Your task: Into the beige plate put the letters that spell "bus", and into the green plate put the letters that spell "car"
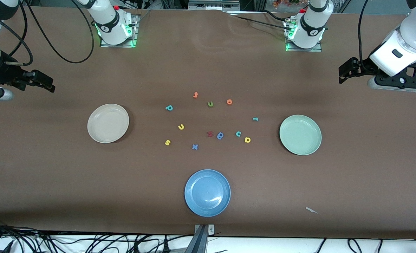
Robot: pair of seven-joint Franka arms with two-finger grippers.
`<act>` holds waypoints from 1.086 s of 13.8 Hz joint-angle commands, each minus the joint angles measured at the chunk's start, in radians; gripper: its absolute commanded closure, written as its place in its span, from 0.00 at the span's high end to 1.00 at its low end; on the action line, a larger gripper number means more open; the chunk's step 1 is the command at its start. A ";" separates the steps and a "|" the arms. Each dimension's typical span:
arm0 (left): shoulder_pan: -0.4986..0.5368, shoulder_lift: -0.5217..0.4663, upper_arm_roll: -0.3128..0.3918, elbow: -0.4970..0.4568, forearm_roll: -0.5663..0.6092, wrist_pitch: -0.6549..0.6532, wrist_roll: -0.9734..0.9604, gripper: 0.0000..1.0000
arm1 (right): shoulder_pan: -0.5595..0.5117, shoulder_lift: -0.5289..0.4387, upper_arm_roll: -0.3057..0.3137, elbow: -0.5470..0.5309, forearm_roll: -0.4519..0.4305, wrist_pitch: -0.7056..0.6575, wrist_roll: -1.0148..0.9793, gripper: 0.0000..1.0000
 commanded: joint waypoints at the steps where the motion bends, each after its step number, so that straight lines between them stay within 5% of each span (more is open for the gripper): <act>1: 0.005 0.010 -0.004 0.030 0.027 -0.024 0.020 1.00 | -0.005 0.012 0.001 0.029 0.019 -0.022 0.004 1.00; 15: 0.005 0.010 -0.004 0.030 0.027 -0.027 0.022 1.00 | -0.005 0.012 0.001 0.027 0.019 -0.011 0.006 1.00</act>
